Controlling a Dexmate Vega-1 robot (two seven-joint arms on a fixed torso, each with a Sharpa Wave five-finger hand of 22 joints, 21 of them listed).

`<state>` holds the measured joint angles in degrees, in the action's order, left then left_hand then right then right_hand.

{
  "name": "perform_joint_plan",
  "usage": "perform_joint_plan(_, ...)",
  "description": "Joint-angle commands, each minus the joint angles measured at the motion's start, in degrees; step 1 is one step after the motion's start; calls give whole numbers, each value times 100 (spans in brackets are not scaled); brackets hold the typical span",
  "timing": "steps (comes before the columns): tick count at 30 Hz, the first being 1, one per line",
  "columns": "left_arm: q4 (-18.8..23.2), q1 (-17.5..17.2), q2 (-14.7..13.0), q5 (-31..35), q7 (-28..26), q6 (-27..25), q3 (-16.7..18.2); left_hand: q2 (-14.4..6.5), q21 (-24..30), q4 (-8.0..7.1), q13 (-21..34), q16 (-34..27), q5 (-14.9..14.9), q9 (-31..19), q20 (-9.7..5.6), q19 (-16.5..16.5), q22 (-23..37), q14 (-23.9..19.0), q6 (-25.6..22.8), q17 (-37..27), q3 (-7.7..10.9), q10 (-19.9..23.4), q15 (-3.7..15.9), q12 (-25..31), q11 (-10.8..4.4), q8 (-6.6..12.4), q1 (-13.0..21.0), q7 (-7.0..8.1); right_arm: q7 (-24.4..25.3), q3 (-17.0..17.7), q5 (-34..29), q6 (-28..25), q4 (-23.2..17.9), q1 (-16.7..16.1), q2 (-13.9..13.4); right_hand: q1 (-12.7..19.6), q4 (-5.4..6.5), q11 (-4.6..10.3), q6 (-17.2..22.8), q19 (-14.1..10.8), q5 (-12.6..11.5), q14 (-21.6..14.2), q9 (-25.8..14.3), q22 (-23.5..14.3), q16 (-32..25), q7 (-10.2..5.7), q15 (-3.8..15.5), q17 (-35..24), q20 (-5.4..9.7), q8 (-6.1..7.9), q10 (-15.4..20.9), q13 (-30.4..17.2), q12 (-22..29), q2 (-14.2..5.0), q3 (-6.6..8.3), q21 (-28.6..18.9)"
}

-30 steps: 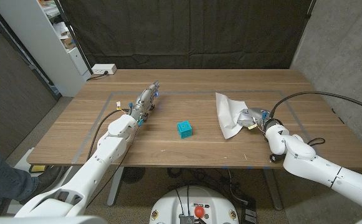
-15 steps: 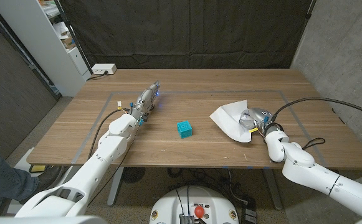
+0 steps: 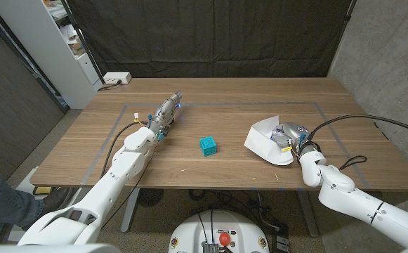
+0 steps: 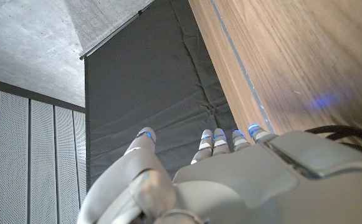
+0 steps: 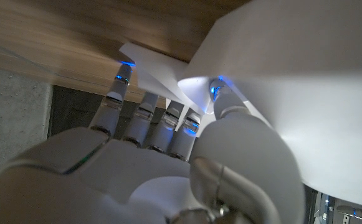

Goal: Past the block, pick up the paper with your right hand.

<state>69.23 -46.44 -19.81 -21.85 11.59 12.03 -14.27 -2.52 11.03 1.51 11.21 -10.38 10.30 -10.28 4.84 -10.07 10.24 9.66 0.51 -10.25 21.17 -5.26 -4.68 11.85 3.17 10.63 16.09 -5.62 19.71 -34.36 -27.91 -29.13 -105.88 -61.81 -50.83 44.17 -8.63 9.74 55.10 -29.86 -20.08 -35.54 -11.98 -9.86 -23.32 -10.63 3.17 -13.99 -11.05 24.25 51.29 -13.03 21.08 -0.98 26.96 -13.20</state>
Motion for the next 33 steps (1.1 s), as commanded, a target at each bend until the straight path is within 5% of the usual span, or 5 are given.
perform_joint_plan(1,-57,56,33,17,15,9,-20,-49,26,36,-4,-24,-15,-6,28,-592,32,65,-39,-14,7,-24,-10,13,-21,22,-6,1,443,209,-18,189,-77,-128,50,41,-32,193,93,-91,31,-103,-20,-20,-43,-4,413,-23,7,63,284,-35,62,-62,12,-10)
perform_joint_plan(33,257,-84,-37,22,-49,-55,-26,-60,31,58,-3,-28,-16,-7,27,-612,32,78,-43,-14,-1,-30,-4,15,-28,21,-24,2,693,603,-82,278,-432,-381,-19,245,-58,215,190,-195,207,-176,-30,-21,-68,-16,438,-90,52,129,394,-53,75,-114,-3,21)
